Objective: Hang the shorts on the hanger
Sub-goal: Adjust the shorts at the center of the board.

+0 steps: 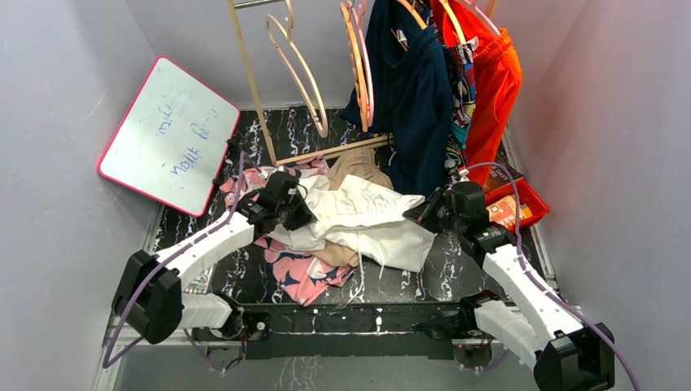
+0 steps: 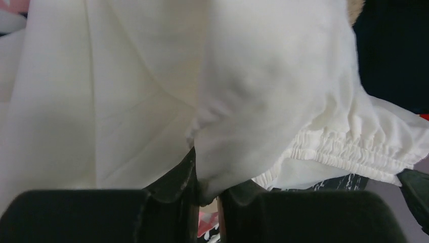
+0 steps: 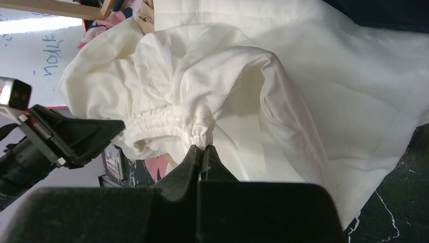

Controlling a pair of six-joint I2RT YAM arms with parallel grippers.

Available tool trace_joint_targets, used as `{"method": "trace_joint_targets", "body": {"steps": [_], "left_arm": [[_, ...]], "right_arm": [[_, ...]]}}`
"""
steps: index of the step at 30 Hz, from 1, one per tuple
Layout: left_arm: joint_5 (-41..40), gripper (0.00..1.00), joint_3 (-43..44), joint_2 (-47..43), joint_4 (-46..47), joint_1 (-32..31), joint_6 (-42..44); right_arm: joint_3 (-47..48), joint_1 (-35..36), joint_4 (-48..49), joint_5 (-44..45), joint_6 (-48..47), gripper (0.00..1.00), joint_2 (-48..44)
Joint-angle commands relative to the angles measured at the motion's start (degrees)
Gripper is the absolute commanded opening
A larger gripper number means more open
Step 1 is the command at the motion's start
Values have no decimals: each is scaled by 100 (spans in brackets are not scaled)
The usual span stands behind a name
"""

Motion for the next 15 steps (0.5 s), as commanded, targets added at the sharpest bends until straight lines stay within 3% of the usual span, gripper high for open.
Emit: {"method": "trace_joint_targets", "body": {"steps": [1, 4, 6, 10, 15], "left_arm": [[582, 30, -169, 144, 231, 94, -184], [515, 77, -47, 116, 73, 106, 77], [444, 94, 47, -46, -109, 101, 270], [384, 98, 112, -570, -550, 106, 637], [646, 92, -226, -1182, -689, 97, 756]], "right_arm": [[-71, -19, 175, -179, 15, 0, 14], [13, -19, 111, -117, -60, 0, 63], [75, -19, 102, -77, -94, 0, 92], [122, -16, 207, -86, -106, 0, 174], [142, -15, 397, -157, -81, 0, 264]]}}
